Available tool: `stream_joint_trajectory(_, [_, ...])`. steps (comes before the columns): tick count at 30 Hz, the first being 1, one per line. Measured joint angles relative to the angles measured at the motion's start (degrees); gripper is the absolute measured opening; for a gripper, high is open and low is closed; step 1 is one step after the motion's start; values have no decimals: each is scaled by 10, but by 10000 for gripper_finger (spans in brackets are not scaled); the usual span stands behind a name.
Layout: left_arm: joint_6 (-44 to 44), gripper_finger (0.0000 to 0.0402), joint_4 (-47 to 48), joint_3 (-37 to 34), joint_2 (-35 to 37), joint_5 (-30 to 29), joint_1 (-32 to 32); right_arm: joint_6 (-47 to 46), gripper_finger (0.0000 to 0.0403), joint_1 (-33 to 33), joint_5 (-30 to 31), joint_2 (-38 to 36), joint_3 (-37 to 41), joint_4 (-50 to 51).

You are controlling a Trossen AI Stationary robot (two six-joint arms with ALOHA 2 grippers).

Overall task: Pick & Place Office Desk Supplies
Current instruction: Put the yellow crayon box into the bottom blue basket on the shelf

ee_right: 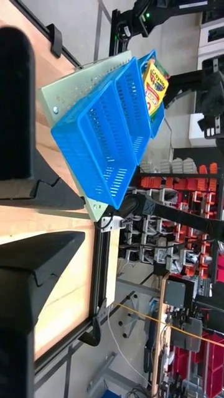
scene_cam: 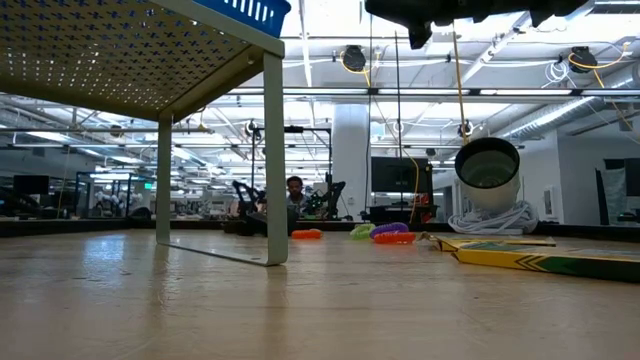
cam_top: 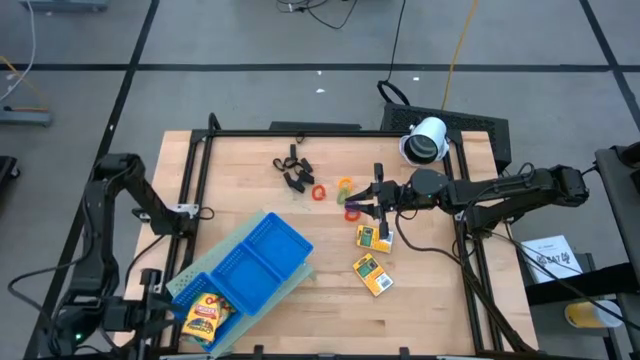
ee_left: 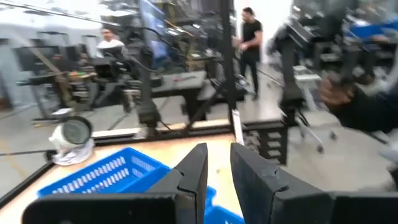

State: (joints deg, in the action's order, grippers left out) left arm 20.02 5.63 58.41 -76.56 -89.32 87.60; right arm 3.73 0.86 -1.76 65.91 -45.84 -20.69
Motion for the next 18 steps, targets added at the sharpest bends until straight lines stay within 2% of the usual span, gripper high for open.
stream_joint_trajectory(3, [-68, 81, -78, 0, 3, 3, -22, -1, 55, 0, 0, 0, 0, 0])
stream_joint_trajectory(5, [-120, 81, -148, 2, 2, 36, -55, -1, 54, 0, 0, 0, 0, 0])
stream_joint_trajectory(7, [-174, 81, -203, 0, -1, 129, -103, -1, 55, 0, 0, 0, 0, -1])
stream_joint_trajectory(10, [-212, 81, -259, 1, 5, 330, -173, -1, 57, 0, 0, 0, 0, -4])
stream_joint_trajectory(11, [-216, 82, -260, 1, 7, 374, -191, -1, 56, 0, 0, 0, 0, -5])
stream_joint_trajectory(15, [-221, 82, -256, 0, 15, 439, -253, -1, 55, 0, -3, 0, 0, -3])
stream_joint_trajectory(18, [-215, 93, -262, 0, 18, 480, -292, -2, 61, 0, -37, 0, 0, 0])
